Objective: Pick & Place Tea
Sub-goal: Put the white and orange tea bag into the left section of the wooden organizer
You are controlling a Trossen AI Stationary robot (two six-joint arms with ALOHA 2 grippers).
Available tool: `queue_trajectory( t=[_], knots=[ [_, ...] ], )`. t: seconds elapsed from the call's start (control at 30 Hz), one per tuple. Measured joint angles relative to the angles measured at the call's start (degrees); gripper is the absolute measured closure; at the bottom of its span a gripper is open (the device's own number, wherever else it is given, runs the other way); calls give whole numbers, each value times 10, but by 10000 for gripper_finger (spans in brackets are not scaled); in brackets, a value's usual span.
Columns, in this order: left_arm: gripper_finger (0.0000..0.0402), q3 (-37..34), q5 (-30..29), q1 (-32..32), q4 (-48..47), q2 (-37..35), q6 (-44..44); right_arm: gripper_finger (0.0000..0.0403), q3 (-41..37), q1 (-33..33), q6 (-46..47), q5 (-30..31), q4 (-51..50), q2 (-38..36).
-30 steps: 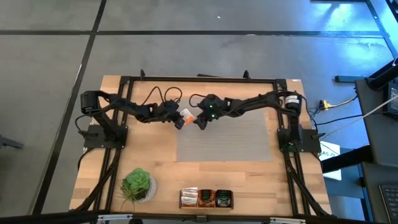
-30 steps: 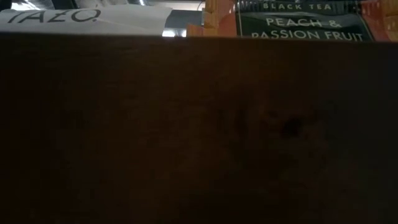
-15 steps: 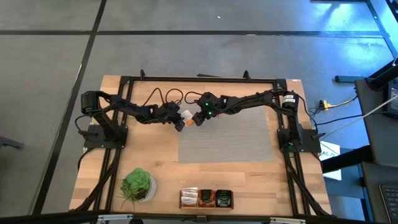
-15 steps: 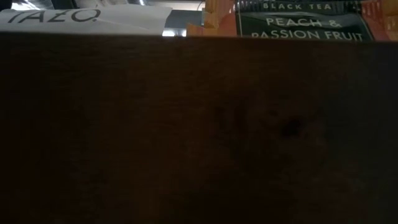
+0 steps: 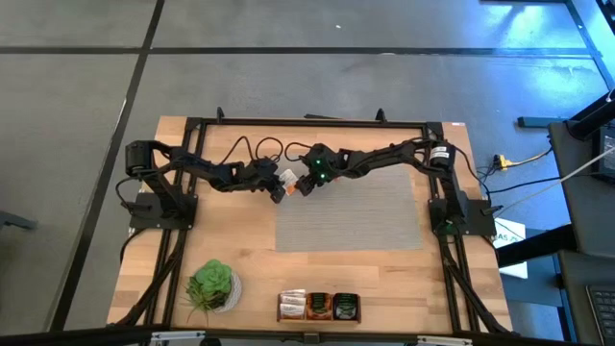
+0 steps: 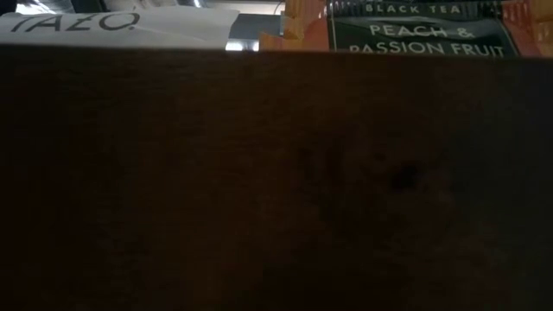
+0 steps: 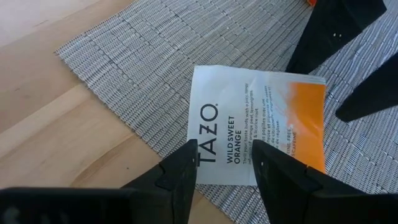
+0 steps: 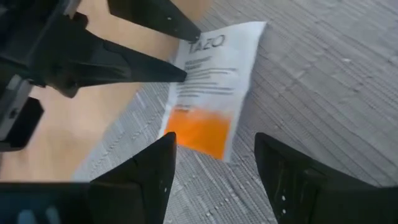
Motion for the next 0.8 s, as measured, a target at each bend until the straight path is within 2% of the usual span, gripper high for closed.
queue_trajectory(
  t=[0.37, 0.8],
  knots=[
    [253, 0, -3, 0, 0, 0, 0, 191, -1, 1, 11, -19, 10, 1],
    [253, 0, -6, 0, 1, 0, 0, 284, -1, 1, 13, -48, 23, 1]
  ],
)
